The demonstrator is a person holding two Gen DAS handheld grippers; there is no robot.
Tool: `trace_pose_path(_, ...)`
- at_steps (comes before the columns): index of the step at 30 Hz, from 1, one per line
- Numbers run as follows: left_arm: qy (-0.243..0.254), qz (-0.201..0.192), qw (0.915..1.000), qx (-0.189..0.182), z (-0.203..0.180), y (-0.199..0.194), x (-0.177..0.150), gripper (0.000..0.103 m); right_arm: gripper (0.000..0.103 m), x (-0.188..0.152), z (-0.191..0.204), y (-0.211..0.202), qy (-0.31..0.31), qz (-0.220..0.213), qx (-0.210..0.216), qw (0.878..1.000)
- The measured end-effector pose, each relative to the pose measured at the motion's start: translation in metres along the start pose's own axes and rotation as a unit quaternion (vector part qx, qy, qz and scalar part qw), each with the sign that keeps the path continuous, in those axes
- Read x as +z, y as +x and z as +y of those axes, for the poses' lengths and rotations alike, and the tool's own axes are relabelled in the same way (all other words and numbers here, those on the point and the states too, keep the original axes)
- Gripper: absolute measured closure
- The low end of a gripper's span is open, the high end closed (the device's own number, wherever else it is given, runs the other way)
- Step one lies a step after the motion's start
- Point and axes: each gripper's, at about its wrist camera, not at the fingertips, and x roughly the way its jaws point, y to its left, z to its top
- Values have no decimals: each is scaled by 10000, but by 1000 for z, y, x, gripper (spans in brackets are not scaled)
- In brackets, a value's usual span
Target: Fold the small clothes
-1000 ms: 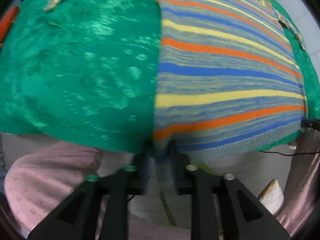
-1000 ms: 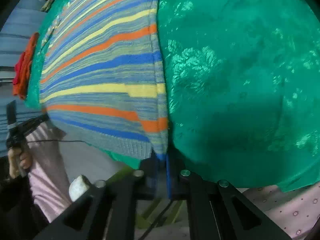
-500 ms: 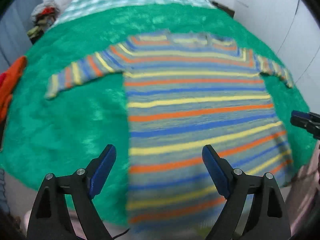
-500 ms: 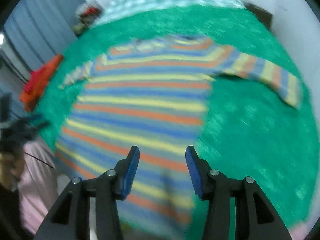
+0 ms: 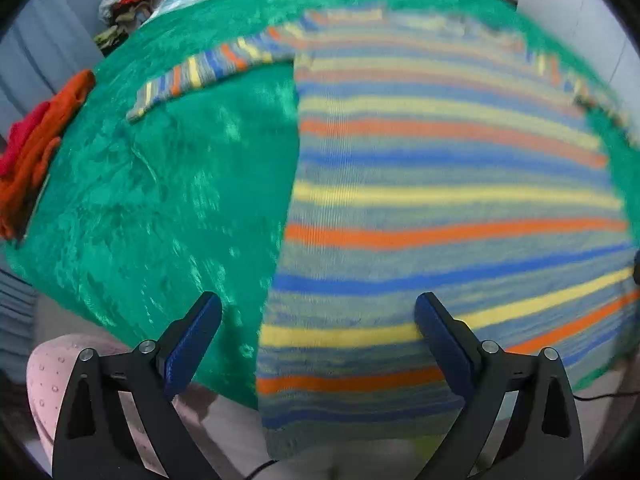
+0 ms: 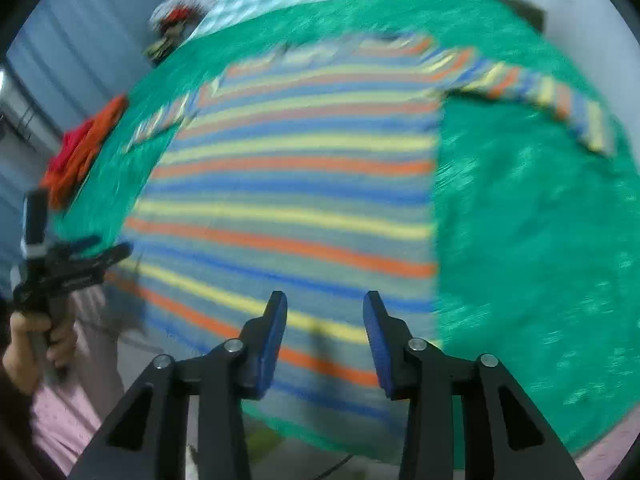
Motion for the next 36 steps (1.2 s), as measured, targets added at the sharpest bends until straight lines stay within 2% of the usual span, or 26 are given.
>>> trace_pose_path(3, -192, 102, 9997, -59, 10, 6, -6, 3, 63, -18, -4, 39, 206, 742, -164, 9969)
trace_pose_path(6, -182, 77, 9998, -57, 12, 4, -6, 1, 63, -18, -8, 39, 479, 599, -41, 9970)
trace_pose_path(22, -271, 50, 9996, -27, 5, 5, -19, 0, 61, -26, -16, 33, 518, 448, -103, 9976)
trace_pose_path(36, -318, -13, 9995, -38, 2, 3, -22, 0, 52, -28, -14, 32, 525, 395, 9, 9978)
